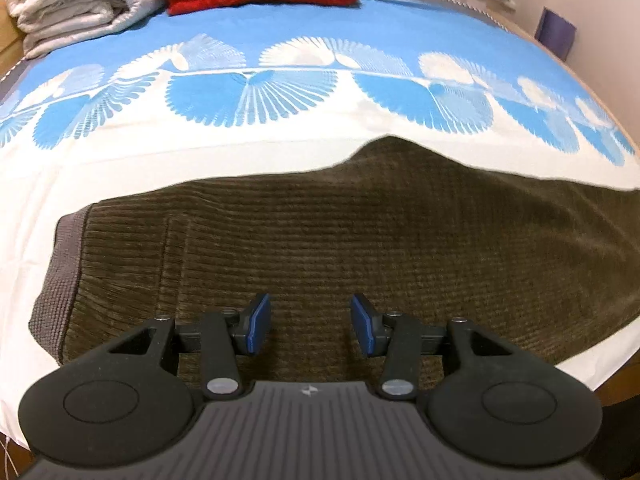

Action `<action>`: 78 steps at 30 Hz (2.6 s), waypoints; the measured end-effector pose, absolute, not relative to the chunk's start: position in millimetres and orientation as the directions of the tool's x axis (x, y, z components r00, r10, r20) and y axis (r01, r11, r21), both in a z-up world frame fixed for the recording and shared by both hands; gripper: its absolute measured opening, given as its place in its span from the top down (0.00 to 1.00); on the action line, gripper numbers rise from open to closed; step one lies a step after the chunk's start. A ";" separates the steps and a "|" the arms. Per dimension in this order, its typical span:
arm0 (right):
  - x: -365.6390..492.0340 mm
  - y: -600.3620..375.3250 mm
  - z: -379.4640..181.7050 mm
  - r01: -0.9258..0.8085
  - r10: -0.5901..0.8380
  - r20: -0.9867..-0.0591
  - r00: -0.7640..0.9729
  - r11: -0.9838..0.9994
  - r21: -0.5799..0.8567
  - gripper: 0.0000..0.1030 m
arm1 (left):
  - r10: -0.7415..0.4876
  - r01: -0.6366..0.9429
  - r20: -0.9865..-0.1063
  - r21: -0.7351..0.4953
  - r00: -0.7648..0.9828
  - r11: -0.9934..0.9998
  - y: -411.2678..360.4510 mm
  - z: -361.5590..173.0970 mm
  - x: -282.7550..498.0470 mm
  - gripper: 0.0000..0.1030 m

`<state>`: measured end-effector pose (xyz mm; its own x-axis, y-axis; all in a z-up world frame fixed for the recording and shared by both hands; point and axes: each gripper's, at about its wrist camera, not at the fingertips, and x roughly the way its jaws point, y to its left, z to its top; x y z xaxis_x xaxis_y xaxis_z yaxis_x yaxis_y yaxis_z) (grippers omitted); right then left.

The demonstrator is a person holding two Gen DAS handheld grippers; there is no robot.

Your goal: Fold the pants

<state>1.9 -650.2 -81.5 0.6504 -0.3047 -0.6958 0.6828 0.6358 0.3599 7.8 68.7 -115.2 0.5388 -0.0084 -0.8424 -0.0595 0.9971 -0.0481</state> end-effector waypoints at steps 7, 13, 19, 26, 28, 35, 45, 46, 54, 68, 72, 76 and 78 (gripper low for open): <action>-1.6 -420.0 8.3 0.204 -0.194 -0.293 0.936 0.979 0.005 0.86 | 0.000 -0.103 -0.840 -0.066 0.543 0.992 91.6 -111.8 -5.5 0.52; -57.8 -222.3 -38.5 -0.363 0.278 -0.302 0.912 0.890 -0.277 0.85 | 0.008 -0.133 -0.847 -0.073 0.531 0.988 115.3 -113.4 -13.7 0.52; -71.9 -144.3 -166.0 -0.726 0.292 -0.769 0.569 0.617 -0.303 0.77 | -0.015 -0.161 -0.854 -0.116 0.521 0.980 131.9 -113.4 -16.7 0.52; -59.0 -169.5 -128.7 -0.696 0.415 -0.695 0.588 0.697 -0.173 0.53 | -0.035 -0.141 -0.842 -0.132 0.538 0.981 126.5 -108.5 -13.2 0.51; -57.8 -166.3 -130.0 -0.675 0.402 -0.701 0.589 0.722 -0.153 0.53 | -0.039 -0.140 -0.843 -0.135 0.537 0.981 123.4 -108.4 -10.8 0.51; -52.7 -150.0 -150.1 -0.709 0.388 -0.761 0.521 0.693 -0.132 0.60 | -0.026 -0.129 -0.849 -0.110 0.527 0.986 117.0 -111.4 -7.1 0.51; -65.7 -159.0 -136.2 -0.794 0.454 -0.778 0.435 0.601 -0.092 0.85 | -0.021 -0.131 -0.850 -0.105 0.526 0.986 114.3 -112.7 -3.7 0.51; -68.8 -155.2 -139.2 -0.791 0.445 -0.770 0.457 0.599 -0.123 0.75 | -0.021 -0.134 -0.851 -0.106 0.525 0.985 114.6 -113.0 -4.0 0.51; -63.9 -139.0 -150.7 -0.795 0.418 -0.785 0.457 0.587 -0.150 0.48 | -0.003 -0.142 -0.857 -0.088 0.516 0.986 117.2 -115.1 -6.4 0.51; -68.9 -180.5 -77.0 -0.772 0.603 -0.599 0.527 0.635 -0.040 0.80 | -0.014 -0.172 -0.820 -0.137 0.572 0.976 119.1 -101.7 -5.3 0.51; -80.3 -162.9 -123.5 -0.827 0.497 -0.754 0.430 0.552 -0.108 0.78 | -0.031 -0.183 -0.820 -0.164 0.571 0.969 114.3 -99.8 1.8 0.51; -68.1 -196.9 -87.5 -0.754 0.568 -0.653 0.501 0.657 -0.007 0.72 | -0.067 -0.147 -0.805 -0.188 0.589 0.971 94.1 -95.2 13.3 0.51; -57.0 -225.8 -73.0 -0.667 0.554 -0.606 0.570 0.743 0.052 0.68 | -0.083 -0.124 -0.799 -0.194 0.596 0.973 81.7 -93.9 21.9 0.51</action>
<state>-57.0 -225.8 -73.0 0.5702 0.5542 -0.6064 -0.6669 0.7433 0.0523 21.9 81.7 -93.9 0.5959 -0.0831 -0.7988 -0.1244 0.9731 -0.1940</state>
